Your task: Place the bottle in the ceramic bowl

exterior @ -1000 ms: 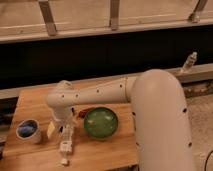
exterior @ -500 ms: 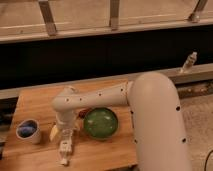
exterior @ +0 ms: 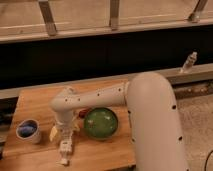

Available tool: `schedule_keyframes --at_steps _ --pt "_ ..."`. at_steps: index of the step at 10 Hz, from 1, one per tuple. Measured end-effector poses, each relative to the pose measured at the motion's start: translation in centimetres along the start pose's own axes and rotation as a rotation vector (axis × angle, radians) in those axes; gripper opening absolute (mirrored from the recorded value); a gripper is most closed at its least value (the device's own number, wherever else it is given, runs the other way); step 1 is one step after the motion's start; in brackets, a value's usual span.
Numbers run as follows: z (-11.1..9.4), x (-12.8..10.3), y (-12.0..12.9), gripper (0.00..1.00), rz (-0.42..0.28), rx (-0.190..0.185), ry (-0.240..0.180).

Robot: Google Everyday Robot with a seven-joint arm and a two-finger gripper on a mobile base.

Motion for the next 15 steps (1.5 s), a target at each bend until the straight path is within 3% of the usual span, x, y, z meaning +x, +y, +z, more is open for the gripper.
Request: schedule_keyframes --at_steps 2,4,5,7,12,13,15 --pt "0.1 0.0 0.1 0.8 0.01 0.044 0.008" --pt "-0.1 0.2 0.0 0.8 0.024 0.132 0.012" --pt "0.0 0.2 0.2 0.77 0.022 0.143 0.012" --pt "0.1 0.4 -0.2 0.57 0.02 0.167 0.02" --pt "1.1 0.3 0.1 0.08 -0.004 0.166 0.046" --pt "1.1 0.2 0.2 0.02 -0.011 0.16 0.046" --pt "0.2 -0.1 0.3 0.0 -0.021 0.134 0.03"
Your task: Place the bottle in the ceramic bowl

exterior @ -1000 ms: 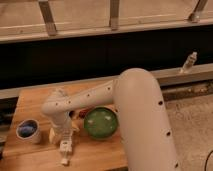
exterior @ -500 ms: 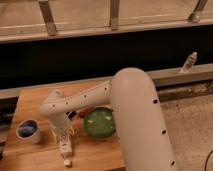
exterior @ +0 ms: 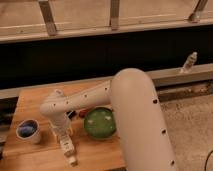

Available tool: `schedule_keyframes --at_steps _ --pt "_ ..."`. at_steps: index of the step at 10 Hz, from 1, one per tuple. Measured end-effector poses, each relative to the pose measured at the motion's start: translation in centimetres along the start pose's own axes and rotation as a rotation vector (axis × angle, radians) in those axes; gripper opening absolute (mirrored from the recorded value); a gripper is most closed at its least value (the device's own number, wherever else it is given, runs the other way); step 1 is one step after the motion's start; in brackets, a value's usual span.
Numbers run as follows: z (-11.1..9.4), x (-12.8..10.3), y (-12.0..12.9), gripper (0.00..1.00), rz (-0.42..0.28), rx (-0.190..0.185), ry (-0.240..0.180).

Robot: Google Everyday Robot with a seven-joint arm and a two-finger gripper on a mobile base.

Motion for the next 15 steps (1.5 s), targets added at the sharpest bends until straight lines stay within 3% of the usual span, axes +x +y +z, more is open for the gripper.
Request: schedule_keyframes --at_steps 4,6,9,12,15 --pt "-4.0 -1.1 -3.5 0.0 0.05 -0.008 -0.025" --pt "-5.0 -1.5 -5.8 0.0 0.083 -0.016 -0.03" --pt "-7.6 -1.8 -11.4 0.0 0.163 -0.017 -0.046" --pt "-10.6 1.0 -17.1 0.0 0.273 -0.006 -0.07" --pt "-11.4 5.3 -21.1 0.0 0.383 -0.012 -0.062"
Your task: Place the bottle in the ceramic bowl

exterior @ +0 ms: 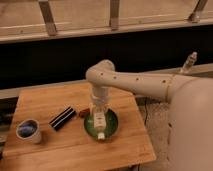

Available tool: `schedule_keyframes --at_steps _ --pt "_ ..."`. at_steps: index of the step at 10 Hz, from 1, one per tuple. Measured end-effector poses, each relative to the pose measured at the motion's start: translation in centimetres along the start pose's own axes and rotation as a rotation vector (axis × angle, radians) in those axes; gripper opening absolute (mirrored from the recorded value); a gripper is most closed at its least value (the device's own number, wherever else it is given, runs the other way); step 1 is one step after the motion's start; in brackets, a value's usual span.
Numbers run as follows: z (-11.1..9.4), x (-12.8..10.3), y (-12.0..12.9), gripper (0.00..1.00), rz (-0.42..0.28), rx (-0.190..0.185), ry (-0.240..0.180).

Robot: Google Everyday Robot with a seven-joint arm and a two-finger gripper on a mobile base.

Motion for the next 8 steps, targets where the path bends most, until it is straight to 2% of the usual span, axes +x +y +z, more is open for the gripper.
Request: schedule_keyframes --at_steps 2,3,5,8 --pt "1.7 1.3 -1.0 0.0 0.016 -0.016 0.024" --pt "3.2 1.7 -1.1 0.0 0.017 -0.03 0.034" --pt "6.7 1.5 0.6 0.04 -0.012 -0.067 0.042" --pt "6.9 1.5 0.8 0.04 -0.017 -0.069 0.042"
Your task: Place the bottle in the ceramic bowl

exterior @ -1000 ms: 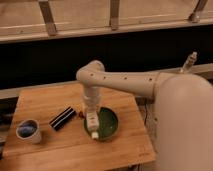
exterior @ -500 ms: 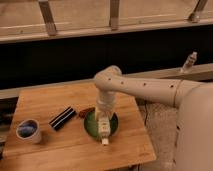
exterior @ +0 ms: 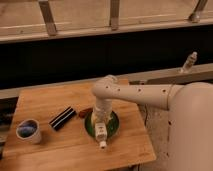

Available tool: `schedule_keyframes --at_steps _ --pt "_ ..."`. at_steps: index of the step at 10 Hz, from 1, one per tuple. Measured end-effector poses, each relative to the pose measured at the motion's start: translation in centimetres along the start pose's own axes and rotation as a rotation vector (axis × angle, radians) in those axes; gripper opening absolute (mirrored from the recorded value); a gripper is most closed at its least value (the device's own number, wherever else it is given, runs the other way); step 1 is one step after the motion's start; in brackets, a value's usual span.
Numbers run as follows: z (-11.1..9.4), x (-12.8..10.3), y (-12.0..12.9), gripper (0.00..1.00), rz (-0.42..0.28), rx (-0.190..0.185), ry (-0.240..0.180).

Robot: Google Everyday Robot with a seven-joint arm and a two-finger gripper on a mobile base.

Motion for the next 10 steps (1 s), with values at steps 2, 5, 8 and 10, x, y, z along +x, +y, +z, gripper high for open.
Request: schedule_keyframes --at_steps 2,5,8,10 --pt "0.03 -0.02 0.19 0.04 -0.004 0.001 0.001" --pt "0.03 -0.01 0.16 0.04 -0.003 0.001 0.001" --pt "0.09 0.0 0.17 0.04 -0.003 0.0 0.002" --pt "0.0 0.09 0.15 0.04 -0.001 0.006 -0.007"
